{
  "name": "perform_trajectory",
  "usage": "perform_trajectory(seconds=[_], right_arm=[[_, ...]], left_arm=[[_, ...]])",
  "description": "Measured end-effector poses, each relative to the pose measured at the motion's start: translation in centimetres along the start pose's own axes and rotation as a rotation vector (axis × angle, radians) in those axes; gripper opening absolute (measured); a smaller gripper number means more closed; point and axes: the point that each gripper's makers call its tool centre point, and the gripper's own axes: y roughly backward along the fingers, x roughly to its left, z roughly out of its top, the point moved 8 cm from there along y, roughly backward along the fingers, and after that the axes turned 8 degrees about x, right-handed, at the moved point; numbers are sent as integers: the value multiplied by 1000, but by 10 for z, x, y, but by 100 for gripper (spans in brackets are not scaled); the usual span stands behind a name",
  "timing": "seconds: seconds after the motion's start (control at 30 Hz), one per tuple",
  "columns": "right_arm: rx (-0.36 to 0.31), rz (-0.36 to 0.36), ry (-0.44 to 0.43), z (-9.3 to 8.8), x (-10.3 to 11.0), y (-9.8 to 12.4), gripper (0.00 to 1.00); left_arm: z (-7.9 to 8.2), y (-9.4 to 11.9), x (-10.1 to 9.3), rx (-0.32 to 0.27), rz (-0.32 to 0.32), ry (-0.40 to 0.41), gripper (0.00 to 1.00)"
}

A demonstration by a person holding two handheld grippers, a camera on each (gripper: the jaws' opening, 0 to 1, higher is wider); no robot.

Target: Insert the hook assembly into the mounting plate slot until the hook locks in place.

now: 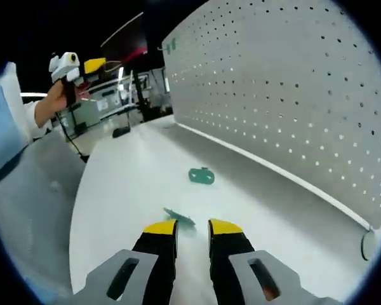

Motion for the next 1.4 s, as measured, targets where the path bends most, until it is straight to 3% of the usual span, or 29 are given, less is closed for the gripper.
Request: perform_trajectory(seconds=[0.67,1.4], right_arm=[[40,56,44,-10,-13,-28,9],[18,70,90,-17,-4,-29,4]], left_arm=[[-11,-5,2,56,-15,11,64],[-20,-7,-2,95,-39,21,60]])
